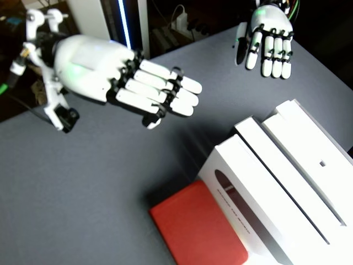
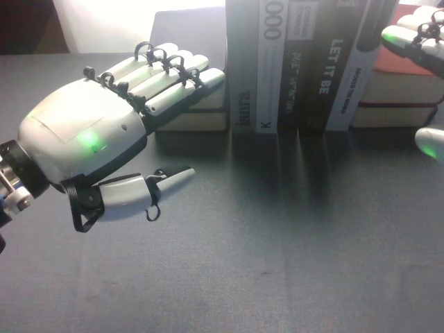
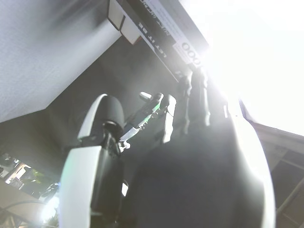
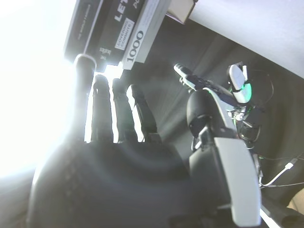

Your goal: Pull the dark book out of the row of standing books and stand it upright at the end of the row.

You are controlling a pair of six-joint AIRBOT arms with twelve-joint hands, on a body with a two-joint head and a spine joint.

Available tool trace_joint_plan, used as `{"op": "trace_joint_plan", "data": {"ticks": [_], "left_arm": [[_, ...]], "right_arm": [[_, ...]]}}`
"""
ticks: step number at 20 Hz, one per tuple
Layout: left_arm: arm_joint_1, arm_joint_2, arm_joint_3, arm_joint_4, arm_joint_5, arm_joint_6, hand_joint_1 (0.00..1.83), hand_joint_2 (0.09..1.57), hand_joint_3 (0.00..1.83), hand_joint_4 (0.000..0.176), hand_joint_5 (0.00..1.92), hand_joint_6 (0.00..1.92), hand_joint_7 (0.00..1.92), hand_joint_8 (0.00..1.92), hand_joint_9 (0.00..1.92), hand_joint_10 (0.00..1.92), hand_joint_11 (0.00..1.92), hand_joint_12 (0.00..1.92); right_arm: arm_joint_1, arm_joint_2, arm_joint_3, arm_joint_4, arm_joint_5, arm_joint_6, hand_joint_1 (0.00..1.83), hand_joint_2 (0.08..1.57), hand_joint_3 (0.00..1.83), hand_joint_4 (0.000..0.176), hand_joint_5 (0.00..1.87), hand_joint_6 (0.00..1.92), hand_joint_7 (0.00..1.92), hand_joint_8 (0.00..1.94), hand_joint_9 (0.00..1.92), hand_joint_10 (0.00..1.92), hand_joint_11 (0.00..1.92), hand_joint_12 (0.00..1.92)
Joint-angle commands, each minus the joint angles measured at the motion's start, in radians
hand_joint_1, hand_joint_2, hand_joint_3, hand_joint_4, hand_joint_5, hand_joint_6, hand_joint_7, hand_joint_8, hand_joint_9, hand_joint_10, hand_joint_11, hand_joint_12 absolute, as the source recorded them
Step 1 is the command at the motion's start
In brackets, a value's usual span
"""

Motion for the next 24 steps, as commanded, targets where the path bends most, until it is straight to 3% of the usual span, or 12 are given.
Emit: {"op": "trace_joint_plan", "data": {"ticks": [1,3,4,7,9,10,13,15,16,17,22,24], "left_arm": [[-0.019,0.002,-0.003,-0.015,-0.141,0.003,0.33,1.38,0.03,0.018,0.03,0.01,0.00,0.00,0.00,0.00,0.00,0.00],[-0.019,0.002,-0.002,-0.021,-0.142,0.003,0.30,1.38,0.02,0.017,0.04,0.01,0.00,0.00,0.00,0.00,0.00,0.00],[-0.019,0.002,-0.002,-0.021,-0.141,0.003,0.31,1.39,0.02,0.000,0.06,0.02,0.00,0.00,0.00,0.00,0.00,0.00],[-0.019,0.004,-0.002,-0.023,-0.147,-0.004,0.32,1.37,0.01,0.001,0.06,0.02,0.00,0.00,0.00,0.00,0.00,0.00],[-0.019,0.004,-0.002,-0.023,-0.144,-0.007,0.36,1.37,0.00,0.021,0.05,0.01,0.00,0.00,0.00,0.00,0.00,0.00],[-0.019,0.005,-0.002,-0.023,-0.141,-0.007,0.35,1.37,0.00,0.031,0.05,0.01,0.00,0.00,0.00,0.00,0.00,0.00],[-0.018,0.006,-0.002,-0.029,-0.140,-0.007,0.36,1.38,0.00,0.019,0.07,0.01,0.00,0.00,0.00,0.00,0.00,0.00],[-0.014,0.007,-0.002,-0.036,-0.142,-0.007,0.29,1.39,0.01,0.046,0.03,0.00,0.00,0.00,0.00,0.00,0.00,0.00],[-0.012,0.007,-0.001,-0.038,-0.142,-0.007,0.28,1.39,0.01,0.044,0.03,0.01,0.00,0.00,0.00,0.00,0.00,0.00],[-0.010,0.007,-0.001,-0.040,-0.143,-0.007,0.28,1.39,0.01,0.033,0.05,0.02,0.00,0.00,0.00,0.00,0.00,0.00],[0.012,0.010,-0.003,-0.057,-0.159,-0.007,0.25,1.39,0.00,0.015,0.09,0.02,0.00,0.00,0.00,0.00,0.00,0.00],[0.023,0.010,-0.004,-0.068,-0.169,-0.007,0.21,1.40,0.00,0.037,0.05,0.00,0.00,0.00,0.00,0.00,0.00,0.00]], "right_arm": [[0.016,0.000,-0.001,0.020,0.142,-0.003,0.08,1.37,0.08,0.000,0.00,0.00,0.00,0.00,0.00,0.00,0.00,0.00],[0.017,-0.006,0.002,0.027,0.154,-0.003,0.08,1.37,0.06,0.000,0.00,0.00,0.00,0.00,0.00,0.00,0.00,0.00],[0.017,-0.007,0.002,0.029,0.158,-0.003,0.10,1.37,0.05,0.000,0.00,0.00,0.00,0.00,0.00,0.00,0.00,0.00],[0.017,-0.007,0.002,0.034,0.196,-0.003,0.12,1.38,0.04,0.000,0.01,0.01,0.00,0.00,0.00,0.00,0.00,0.00],[0.027,-0.008,0.007,0.037,0.216,-0.003,0.03,1.40,0.04,0.000,0.03,0.01,0.00,0.00,0.00,0.00,0.00,0.00],[0.038,-0.012,0.015,0.044,0.228,-0.003,0.18,1.40,0.03,0.000,0.06,0.03,0.00,0.00,0.00,0.00,0.00,0.00],[0.083,-0.025,0.038,0.053,0.231,-0.003,0.37,1.40,0.02,0.000,0.05,0.03,0.00,0.00,0.00,0.00,0.00,0.00],[0.133,-0.042,0.062,0.054,0.226,-0.003,0.51,1.40,0.01,0.000,0.13,0.08,0.00,0.00,0.00,0.00,0.00,0.00],[0.178,-0.056,0.075,0.054,0.206,-0.026,0.41,1.41,0.02,0.000,0.15,0.09,0.00,0.00,0.00,0.00,0.00,0.00],[0.221,-0.069,0.084,0.054,0.178,-0.055,0.18,1.42,0.02,0.000,0.18,0.11,0.00,0.00,0.00,0.00,0.00,0.00],[0.372,-0.151,0.160,0.068,0.029,-0.116,0.07,1.39,0.00,0.000,0.19,0.15,0.00,0.00,0.00,0.00,0.00,0.00],[0.410,-0.177,0.177,0.091,-0.022,-0.169,0.09,1.37,0.00,0.000,0.24,0.19,0.00,0.00,0.00,0.00,0.00,0.00]]}}
